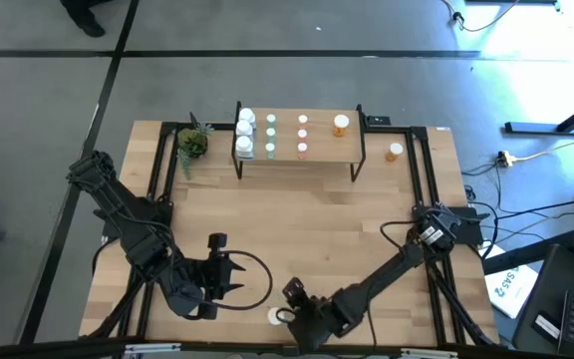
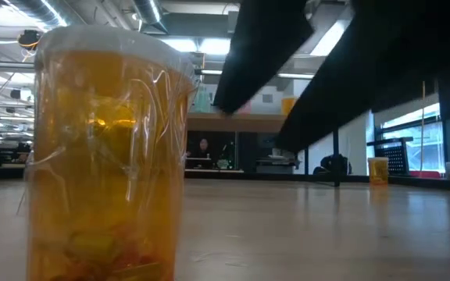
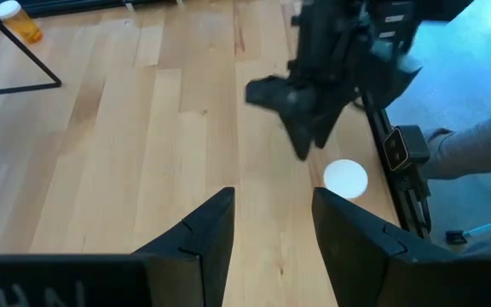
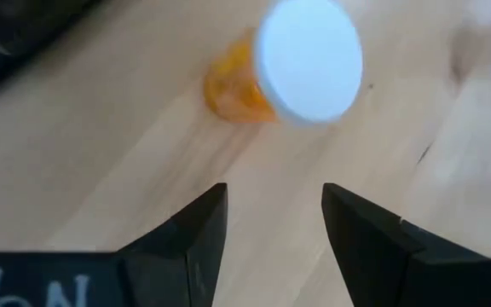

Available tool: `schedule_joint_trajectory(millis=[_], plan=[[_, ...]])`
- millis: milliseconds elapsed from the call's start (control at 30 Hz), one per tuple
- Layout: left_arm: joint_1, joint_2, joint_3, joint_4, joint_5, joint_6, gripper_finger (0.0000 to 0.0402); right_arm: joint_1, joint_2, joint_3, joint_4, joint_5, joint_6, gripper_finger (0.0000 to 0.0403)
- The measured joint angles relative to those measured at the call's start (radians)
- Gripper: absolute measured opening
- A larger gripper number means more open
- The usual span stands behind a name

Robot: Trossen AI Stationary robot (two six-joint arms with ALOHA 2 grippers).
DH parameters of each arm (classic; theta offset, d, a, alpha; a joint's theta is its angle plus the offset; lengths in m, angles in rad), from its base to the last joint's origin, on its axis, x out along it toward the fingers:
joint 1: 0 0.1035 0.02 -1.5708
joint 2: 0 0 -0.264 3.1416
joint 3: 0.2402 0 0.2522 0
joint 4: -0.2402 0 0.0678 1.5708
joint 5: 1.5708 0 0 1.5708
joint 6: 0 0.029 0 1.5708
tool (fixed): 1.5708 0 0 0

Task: Pick and place medicine bottles onto shelf by color
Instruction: Put the bottom orange pill bottle on the shelf aligned with the other orange pill bottle

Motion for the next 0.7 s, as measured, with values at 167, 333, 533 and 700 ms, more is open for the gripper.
schedule_joint_trajectory(millis=[167,333,533,700], plan=[[0.0,0.0,0.0,0.0,0.0,0.0,0.0151,0.007,-0.001,0.093,-0.129,-0.065,0.012,0.0194],[0.0,0.0,0.0,0.0,0.0,0.0,0.0151,-0.025,-0.002,0.216,-0.215,-0.247,0.035,0.0194],[0.0,0.0,0.0,0.0,0.0,0.0,0.0151,-0.069,-0.004,0.292,-0.188,-0.399,0.039,0.0194],[0.0,0.0,0.0,0.0,0.0,0.0,0.0151,-0.082,-0.004,0.293,-0.119,-0.429,0.036,0.0194]])
